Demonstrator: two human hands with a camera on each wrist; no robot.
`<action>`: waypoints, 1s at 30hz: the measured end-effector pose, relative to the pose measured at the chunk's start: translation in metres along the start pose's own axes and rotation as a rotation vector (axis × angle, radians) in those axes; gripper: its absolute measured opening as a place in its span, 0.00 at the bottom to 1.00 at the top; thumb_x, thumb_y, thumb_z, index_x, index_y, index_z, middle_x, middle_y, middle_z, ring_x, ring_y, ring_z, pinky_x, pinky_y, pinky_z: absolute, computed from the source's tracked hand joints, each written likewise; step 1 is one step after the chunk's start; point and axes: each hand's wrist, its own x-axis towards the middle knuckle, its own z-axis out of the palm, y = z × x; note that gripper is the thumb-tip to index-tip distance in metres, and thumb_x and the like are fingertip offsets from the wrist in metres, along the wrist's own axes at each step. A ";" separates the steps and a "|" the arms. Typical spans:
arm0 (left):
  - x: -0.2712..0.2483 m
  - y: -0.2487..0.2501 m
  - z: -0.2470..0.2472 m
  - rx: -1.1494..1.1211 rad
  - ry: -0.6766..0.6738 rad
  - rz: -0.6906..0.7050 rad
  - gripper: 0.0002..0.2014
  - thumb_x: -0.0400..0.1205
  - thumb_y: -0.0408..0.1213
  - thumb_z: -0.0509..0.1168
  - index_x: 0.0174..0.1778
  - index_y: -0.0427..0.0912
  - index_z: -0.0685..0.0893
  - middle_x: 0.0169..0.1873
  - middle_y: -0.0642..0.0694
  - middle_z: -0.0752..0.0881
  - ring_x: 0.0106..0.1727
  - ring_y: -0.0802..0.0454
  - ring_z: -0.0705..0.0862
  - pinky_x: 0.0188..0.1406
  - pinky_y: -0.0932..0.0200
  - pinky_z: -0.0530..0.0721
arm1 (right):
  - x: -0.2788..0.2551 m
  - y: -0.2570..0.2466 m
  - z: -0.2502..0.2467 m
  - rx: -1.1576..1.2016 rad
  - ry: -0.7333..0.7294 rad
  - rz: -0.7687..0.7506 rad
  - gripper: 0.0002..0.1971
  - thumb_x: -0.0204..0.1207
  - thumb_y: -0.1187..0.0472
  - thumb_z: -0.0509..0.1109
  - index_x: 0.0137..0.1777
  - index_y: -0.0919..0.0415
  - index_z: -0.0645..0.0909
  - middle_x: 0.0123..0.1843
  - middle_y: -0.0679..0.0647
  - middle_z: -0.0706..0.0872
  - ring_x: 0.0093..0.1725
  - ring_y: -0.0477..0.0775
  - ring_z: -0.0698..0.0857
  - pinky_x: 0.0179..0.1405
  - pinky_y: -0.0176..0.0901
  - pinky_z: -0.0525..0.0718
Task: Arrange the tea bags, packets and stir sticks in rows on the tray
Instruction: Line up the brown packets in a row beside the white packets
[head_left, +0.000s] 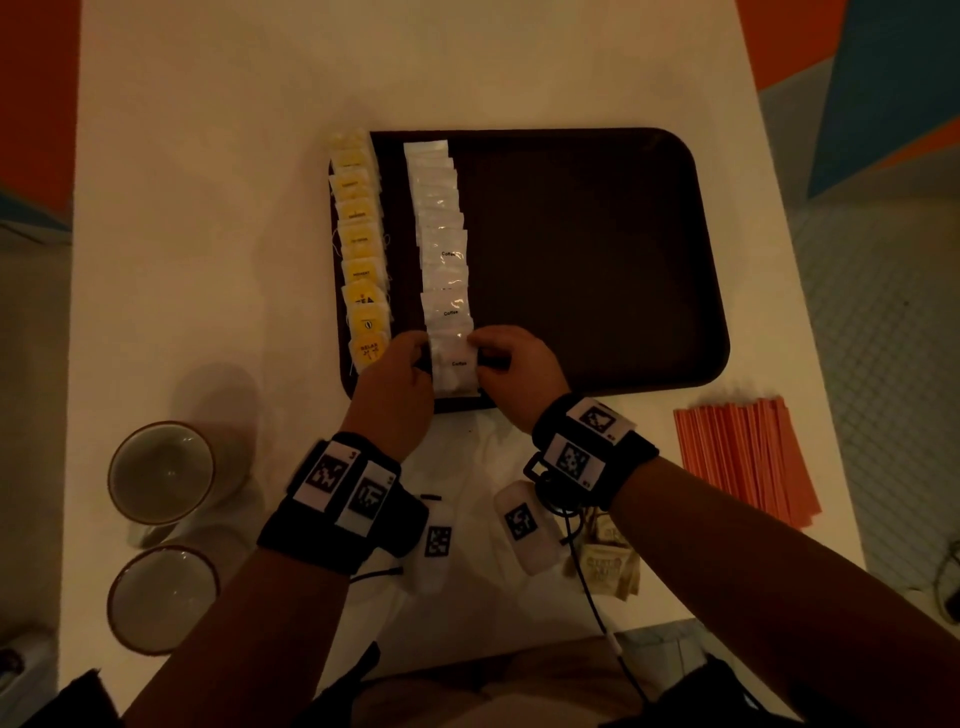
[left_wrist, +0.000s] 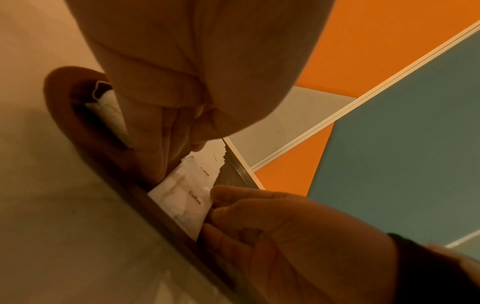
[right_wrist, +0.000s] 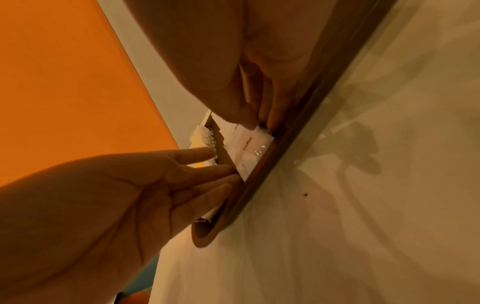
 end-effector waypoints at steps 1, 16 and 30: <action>-0.001 0.001 0.000 -0.002 0.004 0.007 0.17 0.82 0.26 0.53 0.65 0.42 0.73 0.63 0.41 0.79 0.63 0.51 0.76 0.58 0.57 0.77 | -0.001 0.001 0.000 0.001 -0.001 -0.010 0.20 0.75 0.72 0.64 0.67 0.61 0.77 0.71 0.56 0.74 0.69 0.52 0.75 0.69 0.37 0.73; -0.084 -0.020 -0.005 0.228 -0.453 0.125 0.10 0.81 0.34 0.61 0.56 0.51 0.80 0.50 0.48 0.85 0.48 0.59 0.84 0.46 0.73 0.77 | -0.104 0.080 -0.107 -0.255 -0.061 0.067 0.20 0.71 0.66 0.73 0.63 0.56 0.79 0.59 0.55 0.84 0.52 0.52 0.82 0.50 0.42 0.82; -0.076 0.009 0.096 0.169 -0.358 -0.012 0.15 0.74 0.37 0.71 0.55 0.42 0.82 0.50 0.45 0.85 0.50 0.50 0.82 0.54 0.56 0.81 | -0.096 0.103 -0.071 -0.632 -0.286 -0.071 0.50 0.61 0.57 0.78 0.79 0.51 0.51 0.72 0.59 0.61 0.68 0.62 0.65 0.69 0.57 0.71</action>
